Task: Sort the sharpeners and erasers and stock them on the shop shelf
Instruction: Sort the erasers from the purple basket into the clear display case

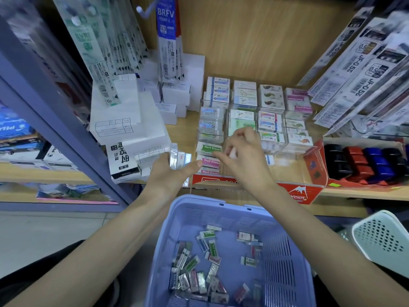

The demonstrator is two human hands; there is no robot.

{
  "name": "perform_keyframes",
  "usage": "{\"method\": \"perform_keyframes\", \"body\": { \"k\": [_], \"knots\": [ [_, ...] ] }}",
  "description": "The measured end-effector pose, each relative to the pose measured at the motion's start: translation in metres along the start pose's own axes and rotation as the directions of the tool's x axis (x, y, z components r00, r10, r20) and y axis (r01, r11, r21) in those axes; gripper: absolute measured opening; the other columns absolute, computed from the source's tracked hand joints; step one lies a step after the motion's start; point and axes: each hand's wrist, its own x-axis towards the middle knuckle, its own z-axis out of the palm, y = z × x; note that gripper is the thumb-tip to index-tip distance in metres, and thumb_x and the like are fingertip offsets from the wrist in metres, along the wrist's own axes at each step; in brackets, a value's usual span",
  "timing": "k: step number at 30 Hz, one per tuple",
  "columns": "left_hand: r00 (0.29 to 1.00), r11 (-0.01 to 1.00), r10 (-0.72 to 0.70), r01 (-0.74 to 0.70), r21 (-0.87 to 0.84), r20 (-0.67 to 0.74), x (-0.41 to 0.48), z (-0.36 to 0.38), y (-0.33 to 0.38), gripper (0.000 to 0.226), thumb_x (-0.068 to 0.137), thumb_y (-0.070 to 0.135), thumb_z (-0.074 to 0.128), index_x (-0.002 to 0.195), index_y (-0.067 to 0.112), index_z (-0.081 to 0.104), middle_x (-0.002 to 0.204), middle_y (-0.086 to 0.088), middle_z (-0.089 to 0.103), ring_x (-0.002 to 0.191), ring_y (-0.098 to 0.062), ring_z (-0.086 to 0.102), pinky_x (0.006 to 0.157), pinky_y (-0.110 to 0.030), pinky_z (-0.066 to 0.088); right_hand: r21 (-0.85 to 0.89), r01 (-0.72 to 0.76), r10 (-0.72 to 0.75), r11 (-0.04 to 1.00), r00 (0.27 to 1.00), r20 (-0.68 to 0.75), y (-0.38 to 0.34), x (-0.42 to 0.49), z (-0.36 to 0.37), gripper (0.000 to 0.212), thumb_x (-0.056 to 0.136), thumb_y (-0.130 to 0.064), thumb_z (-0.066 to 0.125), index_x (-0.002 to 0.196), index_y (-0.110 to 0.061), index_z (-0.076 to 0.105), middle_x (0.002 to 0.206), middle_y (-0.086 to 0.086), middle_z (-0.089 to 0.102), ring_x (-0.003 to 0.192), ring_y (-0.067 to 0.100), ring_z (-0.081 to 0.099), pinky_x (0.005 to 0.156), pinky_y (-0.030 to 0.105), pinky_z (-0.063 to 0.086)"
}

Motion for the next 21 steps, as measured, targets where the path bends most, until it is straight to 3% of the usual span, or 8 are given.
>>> {"method": "perform_keyframes", "body": {
  "k": [3,6,8,11,15,17,19,21],
  "knots": [
    [0.997,1.000,-0.020,0.018,0.026,0.076,-0.003,0.002,-0.003,0.051,0.071,0.028,0.080,0.117,0.018,0.058,0.110,0.000,0.069,0.105,-0.022,0.063,0.098,-0.045,0.046,0.206,-0.144,0.109,0.968,0.979,0.170,-0.007,-0.029,-0.026,0.033,0.084,-0.019,0.066,0.070,-0.024,0.037,0.093,-0.009,0.032,0.085,-0.011,0.038,0.076,0.003,0.028],
    [0.995,0.998,-0.007,0.001,0.068,0.095,-0.007,0.006,-0.007,0.034,0.076,0.015,0.075,0.107,0.016,0.061,0.101,-0.006,0.071,0.098,-0.026,0.066,0.095,-0.049,0.049,0.296,-0.333,0.165,0.895,0.865,0.474,-0.005,-0.053,-0.046,0.019,0.085,-0.002,0.054,0.085,-0.015,0.040,0.092,-0.005,0.030,0.069,-0.011,0.037,0.063,0.006,0.032],
    [0.996,0.996,0.007,-0.015,0.088,0.089,-0.010,0.010,-0.008,0.031,0.077,0.014,0.075,0.104,0.016,0.062,0.101,-0.009,0.071,0.097,-0.028,0.066,0.094,-0.050,0.049,0.339,-0.416,0.191,0.844,0.824,0.534,-0.005,-0.062,-0.054,0.022,0.086,-0.006,0.057,0.094,-0.018,0.040,0.091,-0.004,0.035,0.068,-0.008,0.039,0.061,0.005,0.033],
    [0.991,0.992,0.020,-0.037,0.124,0.135,-0.017,0.015,-0.008,0.033,0.077,0.016,0.075,0.107,0.018,0.063,0.101,-0.006,0.071,0.096,-0.024,0.067,0.092,-0.046,0.051,0.329,-0.400,0.237,0.856,0.868,0.437,-0.010,-0.072,-0.060,0.053,0.079,-0.022,0.073,0.114,-0.025,0.033,0.097,-0.008,0.045,0.082,0.003,0.050,0.069,0.009,0.040],
    [0.954,0.998,-0.012,-0.007,0.061,0.300,-0.032,0.021,-0.002,0.031,0.075,0.017,0.076,0.103,0.021,0.064,0.093,0.004,0.073,0.087,-0.012,0.067,0.075,-0.030,0.052,0.189,-0.173,0.103,0.967,0.939,0.329,-0.013,-0.086,-0.062,0.094,0.066,-0.036,0.082,0.137,-0.025,0.022,0.117,-0.012,0.040,0.086,0.002,0.045,0.080,0.009,0.041],
    [0.921,0.997,-0.034,0.005,0.076,0.388,-0.040,0.025,-0.001,0.034,0.067,0.024,0.078,0.099,0.020,0.067,0.086,0.006,0.074,0.079,-0.007,0.067,0.074,-0.030,0.049,0.204,-0.095,0.037,0.974,0.962,0.269,-0.014,-0.091,-0.058,0.097,0.064,-0.036,0.083,0.139,-0.019,0.023,0.119,-0.007,0.037,0.092,0.002,0.043,0.083,0.015,0.042],
    [0.907,0.993,-0.075,0.028,0.118,0.415,-0.044,0.030,-0.002,0.047,0.058,0.029,0.080,0.100,0.016,0.067,0.091,-0.002,0.074,0.087,-0.017,0.069,0.083,-0.040,0.051,0.222,-0.077,0.029,0.972,0.976,0.215,-0.014,-0.092,-0.053,0.093,0.063,-0.038,0.083,0.135,-0.015,0.028,0.115,-0.003,0.040,0.091,0.008,0.046,0.082,0.019,0.044],
    [0.910,0.990,-0.111,0.064,0.129,0.400,-0.046,0.034,-0.003,0.035,0.066,0.018,0.081,0.098,0.013,0.068,0.095,-0.008,0.073,0.088,-0.023,0.068,0.089,-0.046,0.050,0.244,-0.084,0.034,0.966,0.979,0.201,-0.017,-0.091,-0.051,0.090,0.063,-0.040,0.081,0.133,-0.015,0.031,0.111,-0.003,0.042,0.091,0.009,0.049,0.081,0.021,0.045]
  ]
}}
